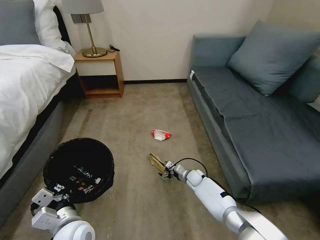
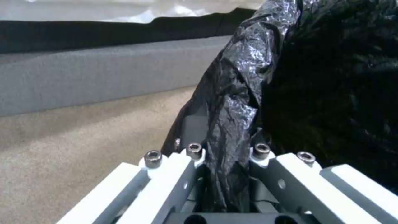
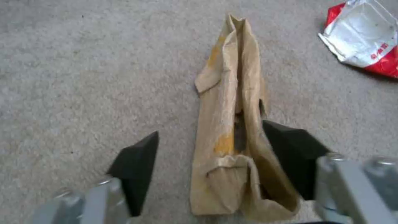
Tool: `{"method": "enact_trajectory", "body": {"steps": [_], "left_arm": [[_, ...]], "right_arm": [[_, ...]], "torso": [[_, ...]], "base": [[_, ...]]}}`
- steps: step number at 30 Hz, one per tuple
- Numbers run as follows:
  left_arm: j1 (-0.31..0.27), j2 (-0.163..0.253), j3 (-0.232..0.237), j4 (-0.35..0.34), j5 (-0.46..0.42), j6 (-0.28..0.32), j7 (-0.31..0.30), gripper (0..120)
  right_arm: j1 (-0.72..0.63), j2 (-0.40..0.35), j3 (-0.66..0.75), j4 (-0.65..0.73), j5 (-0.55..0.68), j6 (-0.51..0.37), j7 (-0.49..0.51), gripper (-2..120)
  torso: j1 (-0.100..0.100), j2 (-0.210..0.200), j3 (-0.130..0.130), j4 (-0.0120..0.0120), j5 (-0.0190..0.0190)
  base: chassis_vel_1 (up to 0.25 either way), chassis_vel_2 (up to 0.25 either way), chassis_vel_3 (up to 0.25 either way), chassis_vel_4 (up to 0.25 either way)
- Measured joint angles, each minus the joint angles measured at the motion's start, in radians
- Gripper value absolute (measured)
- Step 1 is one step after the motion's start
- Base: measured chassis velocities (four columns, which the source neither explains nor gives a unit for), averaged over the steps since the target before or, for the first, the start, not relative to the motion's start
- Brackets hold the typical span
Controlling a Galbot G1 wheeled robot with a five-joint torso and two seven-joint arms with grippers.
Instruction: Pick up the trash bin, then pick up the garbage on the floor and place it into the trash bin.
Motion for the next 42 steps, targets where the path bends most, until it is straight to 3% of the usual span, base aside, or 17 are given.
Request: {"method": "enact_trajectory", "body": {"steps": [10, 15, 18, 34, 37, 41, 42], "left_arm": [[0.007, 0.0, 0.001, -0.011, 0.0, -0.001, -0.002, 0], [0.01, -0.001, 0.001, -0.013, 0.0, -0.002, -0.002, 0], [0.011, -0.001, 0.001, -0.015, 0.0, -0.002, -0.003, 0], [0.011, -0.002, 0.005, -0.018, 0.002, -0.003, -0.005, 0], [0.011, -0.002, 0.006, -0.018, 0.002, -0.003, -0.005, 0], [0.012, -0.001, 0.006, -0.017, 0.002, -0.003, -0.005, 0], [0.012, -0.001, 0.006, -0.017, 0.002, -0.003, -0.005, 0]], "right_arm": [[-0.01, -0.006, 0.01, 0.004, 0.0, 0.009, 0.001, 26], [-0.019, -0.008, 0.013, 0.007, -0.001, 0.016, 0.003, 10], [-0.021, -0.009, 0.013, 0.008, -0.002, 0.018, 0.004, 6], [-0.02, -0.009, 0.015, 0.001, -0.004, 0.028, 0.025, 6], [-0.02, -0.009, 0.014, -0.003, -0.005, 0.028, 0.031, 11], [-0.015, -0.007, 0.015, -0.017, -0.014, 0.027, 0.041, 30], [-0.015, -0.007, 0.015, -0.017, -0.014, 0.027, 0.041, 30]], "torso": [[0.0, 0.0, 0.0, 0.0, -0.0001], [0.0, 0.0, 0.0, 0.0, 0.0], [0.0, 0.0, 0.0, 0.0, 0.0], [0.0, 0.0, 0.0, 0.0, -0.0001], [0.0, 0.0, 0.0, 0.0, -0.0001], [0.0, 0.0, 0.0, 0.0, 0.0], [0.0, 0.0, 0.0, 0.0, 0.0]], "base": [[0.0, 0.0, 0.0, 0.0], [0.0, 0.0, 0.0, 0.0], [0.0, 0.0, 0.0, 0.0], [0.0, 0.0, 0.0, 0.0], [0.0, 0.0, 0.0, 0.0], [0.0, 0.0, 0.0, 0.0], [0.0, 0.0, 0.0, 0.0]]}}
